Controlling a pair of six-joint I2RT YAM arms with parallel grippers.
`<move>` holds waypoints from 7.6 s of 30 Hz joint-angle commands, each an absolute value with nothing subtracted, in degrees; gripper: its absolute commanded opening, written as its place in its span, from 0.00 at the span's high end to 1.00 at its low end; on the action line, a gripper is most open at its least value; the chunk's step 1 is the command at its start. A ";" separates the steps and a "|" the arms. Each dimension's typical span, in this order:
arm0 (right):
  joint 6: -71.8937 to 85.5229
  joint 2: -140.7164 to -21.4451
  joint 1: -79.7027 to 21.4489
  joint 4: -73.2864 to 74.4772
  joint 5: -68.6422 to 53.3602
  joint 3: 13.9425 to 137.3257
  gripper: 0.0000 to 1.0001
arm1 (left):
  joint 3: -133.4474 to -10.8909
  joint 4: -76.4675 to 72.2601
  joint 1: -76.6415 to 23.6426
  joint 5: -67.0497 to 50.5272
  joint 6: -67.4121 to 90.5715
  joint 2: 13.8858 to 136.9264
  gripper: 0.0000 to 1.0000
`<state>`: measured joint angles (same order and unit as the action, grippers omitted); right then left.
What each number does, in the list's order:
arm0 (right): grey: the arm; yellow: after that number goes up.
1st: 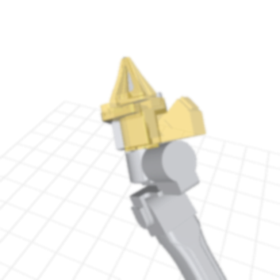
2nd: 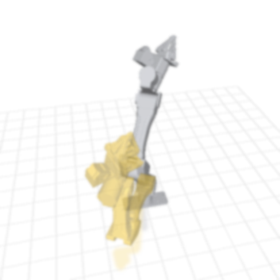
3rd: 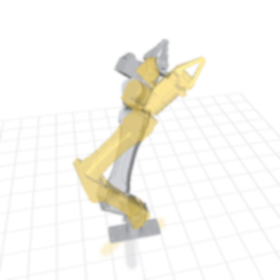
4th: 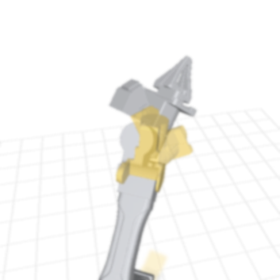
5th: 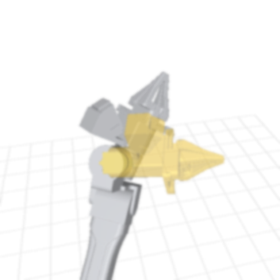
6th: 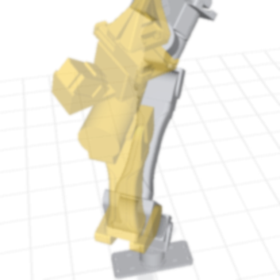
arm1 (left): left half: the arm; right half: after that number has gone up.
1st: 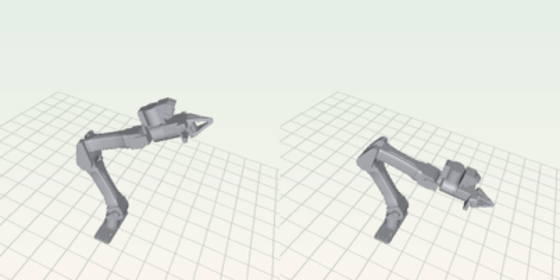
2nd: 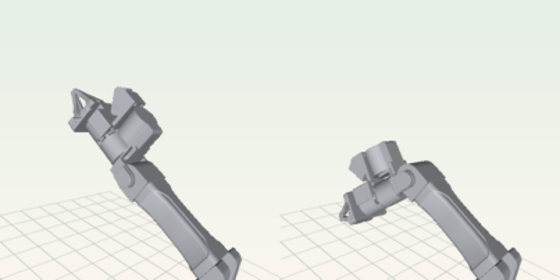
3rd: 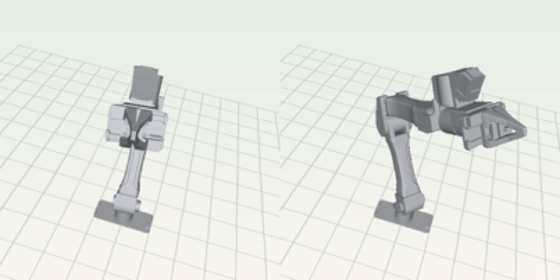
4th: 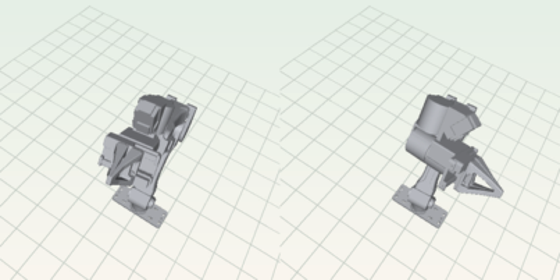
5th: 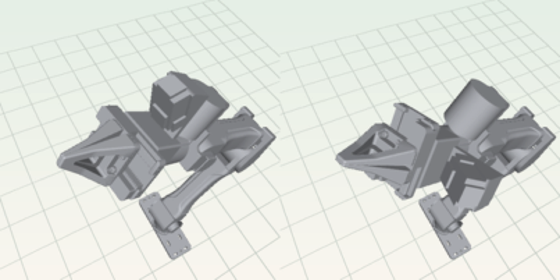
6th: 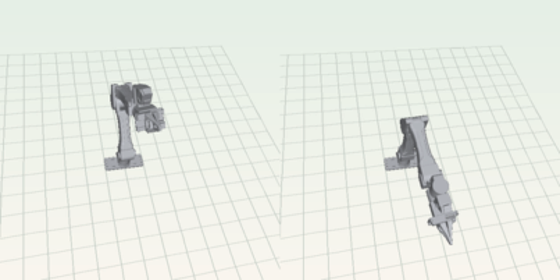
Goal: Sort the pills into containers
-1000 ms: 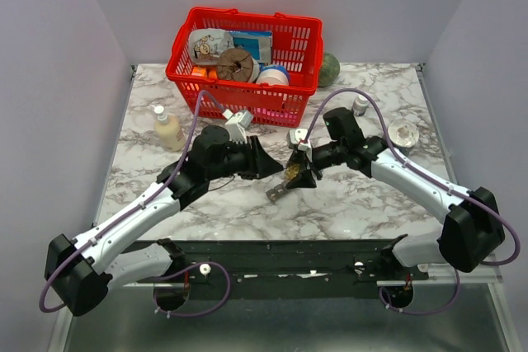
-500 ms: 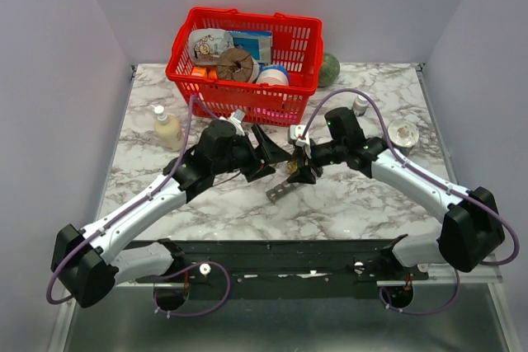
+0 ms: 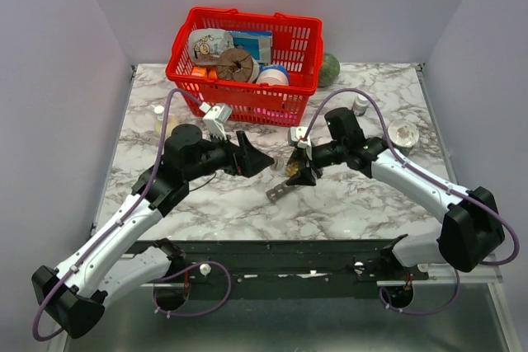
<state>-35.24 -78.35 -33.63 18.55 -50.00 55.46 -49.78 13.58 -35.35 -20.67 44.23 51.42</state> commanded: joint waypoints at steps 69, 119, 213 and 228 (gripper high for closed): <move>-35.33 -77.78 -33.57 15.47 -43.68 54.49 0.96 | -50.28 14.33 -38.85 -22.31 80.33 58.36 1.00; -37.97 -79.71 -32.00 22.41 -60.36 57.04 0.96 | -44.83 22.72 -25.75 -21.85 23.82 55.23 0.01; -83.96 -53.95 -7.82 49.18 -73.31 43.31 0.99 | -33.31 1.23 -26.28 -30.24 13.28 40.52 0.01; -80.25 -70.66 -13.62 45.88 -55.29 48.07 0.99 | -32.43 1.76 -26.28 -27.07 8.96 37.62 0.01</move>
